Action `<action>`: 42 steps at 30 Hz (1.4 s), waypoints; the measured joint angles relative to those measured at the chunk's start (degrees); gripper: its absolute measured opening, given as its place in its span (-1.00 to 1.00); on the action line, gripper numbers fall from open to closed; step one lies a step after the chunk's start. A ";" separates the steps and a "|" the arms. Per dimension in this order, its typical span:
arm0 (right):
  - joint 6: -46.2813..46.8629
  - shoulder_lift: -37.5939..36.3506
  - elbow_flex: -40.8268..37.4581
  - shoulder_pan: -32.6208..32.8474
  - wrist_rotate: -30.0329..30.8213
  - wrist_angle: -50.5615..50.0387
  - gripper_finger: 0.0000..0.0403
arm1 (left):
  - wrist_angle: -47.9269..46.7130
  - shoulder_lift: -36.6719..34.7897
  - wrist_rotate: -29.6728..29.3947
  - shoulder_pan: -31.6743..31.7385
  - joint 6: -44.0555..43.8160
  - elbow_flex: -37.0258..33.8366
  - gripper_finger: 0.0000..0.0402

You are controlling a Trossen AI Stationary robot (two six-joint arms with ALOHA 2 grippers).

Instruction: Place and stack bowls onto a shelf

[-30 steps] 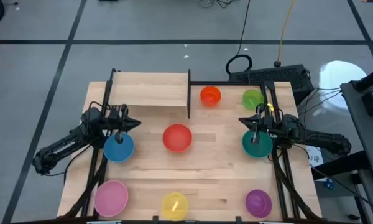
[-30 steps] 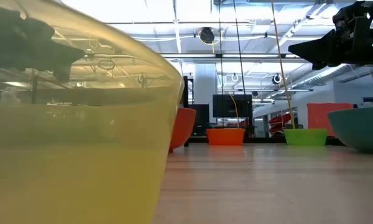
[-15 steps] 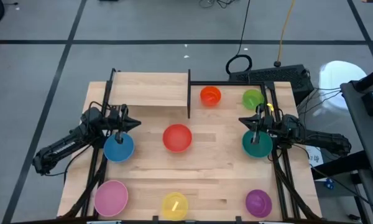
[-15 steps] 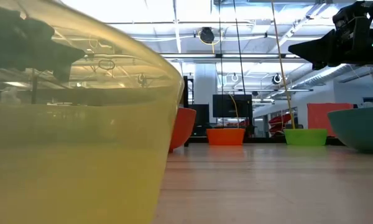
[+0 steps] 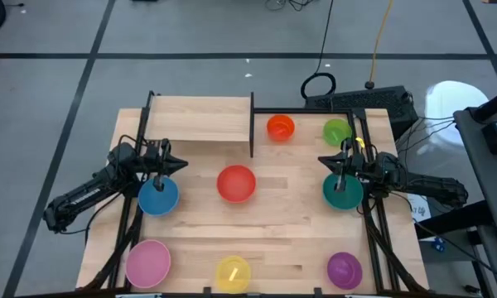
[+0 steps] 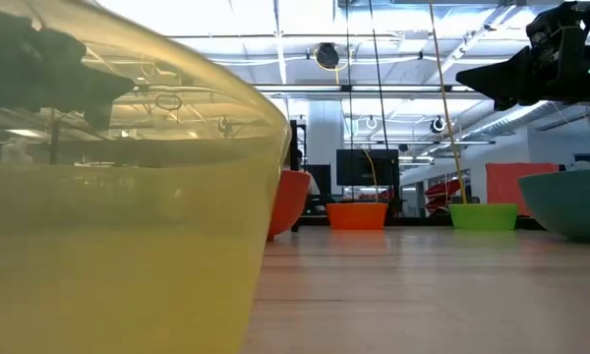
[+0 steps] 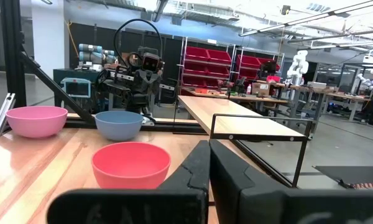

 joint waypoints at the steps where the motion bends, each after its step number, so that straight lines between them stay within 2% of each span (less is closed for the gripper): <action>1: 0.00 0.02 0.00 -0.01 0.00 0.00 -1.00 | 0.00 0.00 0.00 0.00 0.00 -0.02 -0.88; 32: -0.09 0.00 -0.02 -0.01 0.02 -0.15 -1.00 | 0.26 0.00 -0.04 0.02 0.98 -0.02 -0.88; 42: -0.02 0.00 -0.02 -0.01 -0.15 0.26 -1.00 | 5.18 0.02 -0.18 0.00 -5.66 -0.04 -0.88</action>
